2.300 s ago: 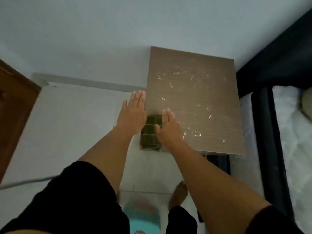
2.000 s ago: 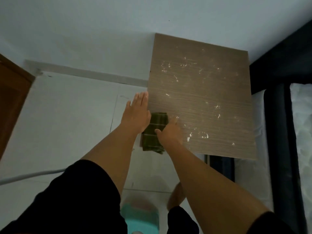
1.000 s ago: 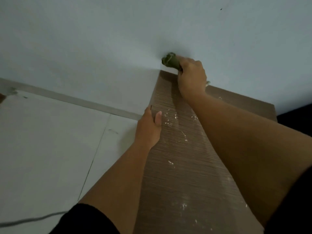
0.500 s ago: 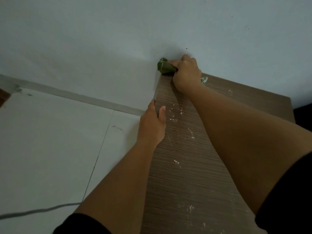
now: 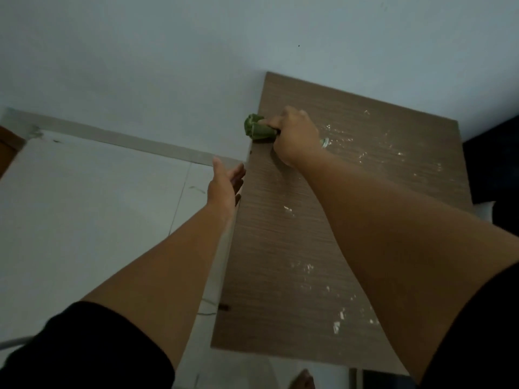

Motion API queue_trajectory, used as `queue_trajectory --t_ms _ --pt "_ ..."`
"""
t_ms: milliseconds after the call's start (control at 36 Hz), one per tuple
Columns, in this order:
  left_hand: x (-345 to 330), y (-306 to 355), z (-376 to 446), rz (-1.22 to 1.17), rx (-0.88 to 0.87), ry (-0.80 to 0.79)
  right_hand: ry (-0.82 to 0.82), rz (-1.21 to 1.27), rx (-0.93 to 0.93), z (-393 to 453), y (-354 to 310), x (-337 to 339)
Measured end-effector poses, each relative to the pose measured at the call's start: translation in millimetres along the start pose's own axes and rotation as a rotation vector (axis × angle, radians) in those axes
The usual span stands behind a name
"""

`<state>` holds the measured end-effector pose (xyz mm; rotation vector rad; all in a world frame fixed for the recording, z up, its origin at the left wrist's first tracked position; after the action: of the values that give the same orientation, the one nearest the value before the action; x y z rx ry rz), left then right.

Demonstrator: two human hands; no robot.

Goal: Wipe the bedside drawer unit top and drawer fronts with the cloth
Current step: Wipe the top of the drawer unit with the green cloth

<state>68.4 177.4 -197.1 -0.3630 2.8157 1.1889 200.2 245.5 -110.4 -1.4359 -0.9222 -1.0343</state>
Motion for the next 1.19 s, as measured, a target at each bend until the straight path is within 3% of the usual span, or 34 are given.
queue_trajectory --t_ms 417,611,778,1083,1194 --pt "39 -17 -87 0.037 0.177 -0.079 -0.126 0.002 0.052 -156 -29 -12" --pt "59 -24 -132 0.096 0.230 -0.026 -0.230 0.014 0.092 -228 -39 -17" --pt "63 -33 -160 0.291 0.180 0.023 -0.291 -0.006 0.156 -274 -41 -19" --pt "55 -37 -187 0.425 0.099 0.049 -0.380 0.014 0.214 -316 -30 -17" --pt "49 -29 -190 0.486 0.090 0.055 -0.484 -0.004 0.264 -324 -29 -12"
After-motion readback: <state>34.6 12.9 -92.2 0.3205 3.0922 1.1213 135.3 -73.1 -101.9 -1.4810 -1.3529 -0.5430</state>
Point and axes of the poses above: each hand's wrist, its own z-axis towards the middle knuckle, its own x-axis out of the back of the hand, y = z × x, the point moved 5 cm from there along z, towards the middle knuckle, and after that the axes turned 8 degrees about y, right-handed, at the moved point
